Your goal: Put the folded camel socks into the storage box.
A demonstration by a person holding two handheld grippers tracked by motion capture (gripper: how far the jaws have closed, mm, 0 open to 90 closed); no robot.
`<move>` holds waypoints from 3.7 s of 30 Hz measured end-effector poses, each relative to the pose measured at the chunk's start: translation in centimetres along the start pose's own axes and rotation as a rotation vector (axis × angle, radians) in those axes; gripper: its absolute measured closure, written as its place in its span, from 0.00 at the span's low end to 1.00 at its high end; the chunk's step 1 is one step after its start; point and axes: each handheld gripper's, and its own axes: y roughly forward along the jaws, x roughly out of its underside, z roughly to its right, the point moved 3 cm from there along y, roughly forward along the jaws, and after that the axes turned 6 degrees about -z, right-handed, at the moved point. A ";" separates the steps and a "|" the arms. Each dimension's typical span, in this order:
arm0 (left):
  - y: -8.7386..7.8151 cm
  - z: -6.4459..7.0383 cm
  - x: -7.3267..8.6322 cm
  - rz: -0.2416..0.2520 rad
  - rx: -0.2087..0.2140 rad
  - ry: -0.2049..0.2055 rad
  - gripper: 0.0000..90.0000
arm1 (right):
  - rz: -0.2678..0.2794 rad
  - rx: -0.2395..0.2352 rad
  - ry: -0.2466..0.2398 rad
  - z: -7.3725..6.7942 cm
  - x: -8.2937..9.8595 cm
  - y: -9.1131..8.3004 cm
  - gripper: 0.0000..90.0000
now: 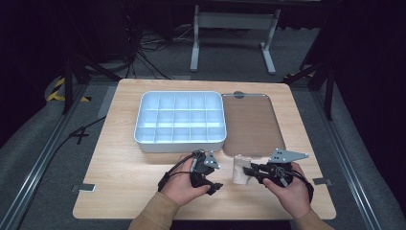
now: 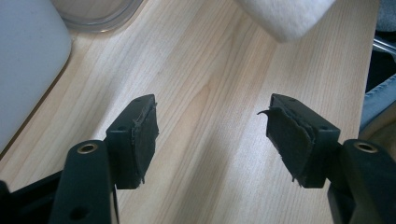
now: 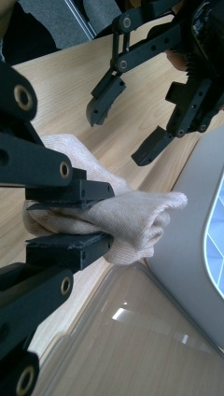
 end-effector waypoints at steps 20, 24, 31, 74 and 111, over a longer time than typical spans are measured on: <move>-1.4 -0.7 1.2 0.013 -0.030 -0.034 0.38 | 0.004 0.011 0.002 1.8 -3.0 -0.8 0.84; -1.9 -0.7 1.6 0.028 -0.048 -0.050 0.39 | -0.003 0.003 -0.004 1.9 -3.9 -0.6 0.84; -2.9 -1.0 2.5 0.039 -0.072 -0.078 0.39 | -0.015 0.005 -0.020 2.3 -5.4 -0.5 0.84; -6.4 -2.1 7.1 0.077 -0.143 -0.220 0.38 | -0.117 0.014 -0.091 4.4 -14.3 4.3 0.84; -6.7 -2.3 6.9 0.071 -0.139 -0.204 0.39 | -0.315 0.109 -0.184 4.2 -15.1 10.3 0.84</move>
